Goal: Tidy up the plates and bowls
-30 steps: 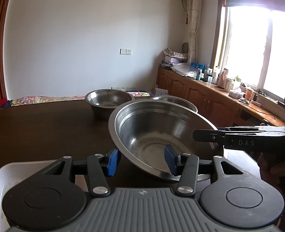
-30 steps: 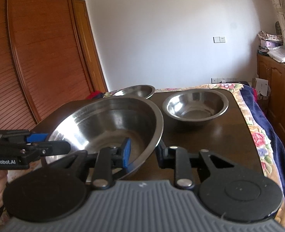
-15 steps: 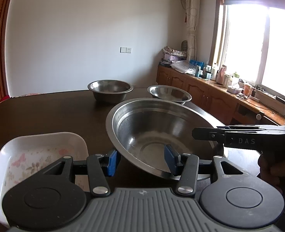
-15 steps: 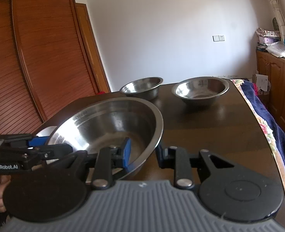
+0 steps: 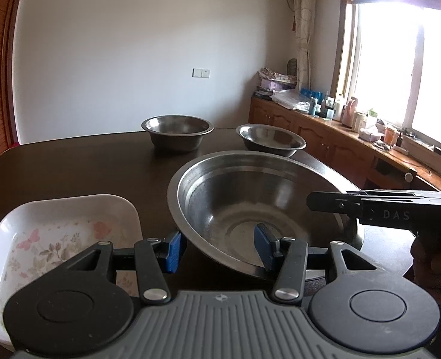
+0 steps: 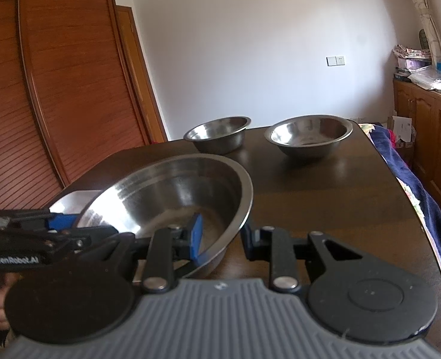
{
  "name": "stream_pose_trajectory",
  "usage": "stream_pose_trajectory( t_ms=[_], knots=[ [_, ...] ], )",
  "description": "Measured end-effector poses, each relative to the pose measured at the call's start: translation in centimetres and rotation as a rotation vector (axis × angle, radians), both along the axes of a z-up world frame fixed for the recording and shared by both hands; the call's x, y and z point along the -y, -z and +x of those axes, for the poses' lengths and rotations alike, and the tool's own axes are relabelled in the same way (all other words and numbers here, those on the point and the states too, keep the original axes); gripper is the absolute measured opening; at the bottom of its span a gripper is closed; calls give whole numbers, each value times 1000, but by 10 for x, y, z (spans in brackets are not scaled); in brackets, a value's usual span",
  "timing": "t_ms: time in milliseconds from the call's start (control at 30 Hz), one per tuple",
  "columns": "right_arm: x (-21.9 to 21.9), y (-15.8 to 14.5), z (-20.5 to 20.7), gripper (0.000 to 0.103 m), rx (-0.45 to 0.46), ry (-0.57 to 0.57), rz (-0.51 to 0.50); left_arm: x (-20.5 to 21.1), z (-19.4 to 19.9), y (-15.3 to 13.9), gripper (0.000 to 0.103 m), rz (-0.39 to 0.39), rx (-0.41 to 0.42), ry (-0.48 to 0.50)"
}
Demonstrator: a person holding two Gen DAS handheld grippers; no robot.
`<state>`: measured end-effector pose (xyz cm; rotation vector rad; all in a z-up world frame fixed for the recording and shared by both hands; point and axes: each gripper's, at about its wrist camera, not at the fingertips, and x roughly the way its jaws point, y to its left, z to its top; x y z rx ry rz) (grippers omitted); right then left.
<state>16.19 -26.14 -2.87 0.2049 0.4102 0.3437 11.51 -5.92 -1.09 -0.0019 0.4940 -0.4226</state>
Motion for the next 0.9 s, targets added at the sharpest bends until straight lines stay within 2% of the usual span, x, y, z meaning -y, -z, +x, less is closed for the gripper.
stream_pose_trajectory(
  t_ms=[133, 167, 200, 267, 333, 467, 667, 867, 900],
  knots=[
    [-1, -1, -4, 32, 6, 1, -8, -6, -1, 0, 83, -24, 7, -23],
    [-1, -1, -4, 33, 8, 5, -14, -9, -1, -1, 89, -26, 11, -27],
    [-2, -1, -5, 36, 10, 9, -23, -11, -2, -2, 95, -29, 17, -31],
    [-1, -2, -8, 42, 26, 18, -37, -16, -4, -5, 95, -32, 34, -42],
    [2, -4, -10, 55, 42, 33, -36, -21, -6, -9, 96, -37, 45, -55],
    [7, -12, -13, 56, 74, 53, -54, -28, -12, -17, 103, -34, 81, -76],
    [12, -24, -25, 59, 116, 67, -61, -36, -17, -26, 103, -44, 120, -100],
    [10, -34, -30, 80, 162, 81, -92, -39, -16, -32, 103, -34, 147, -118],
    [10, -35, -30, 85, 170, 83, -97, -40, -16, -33, 103, -32, 151, -118]
  ],
)
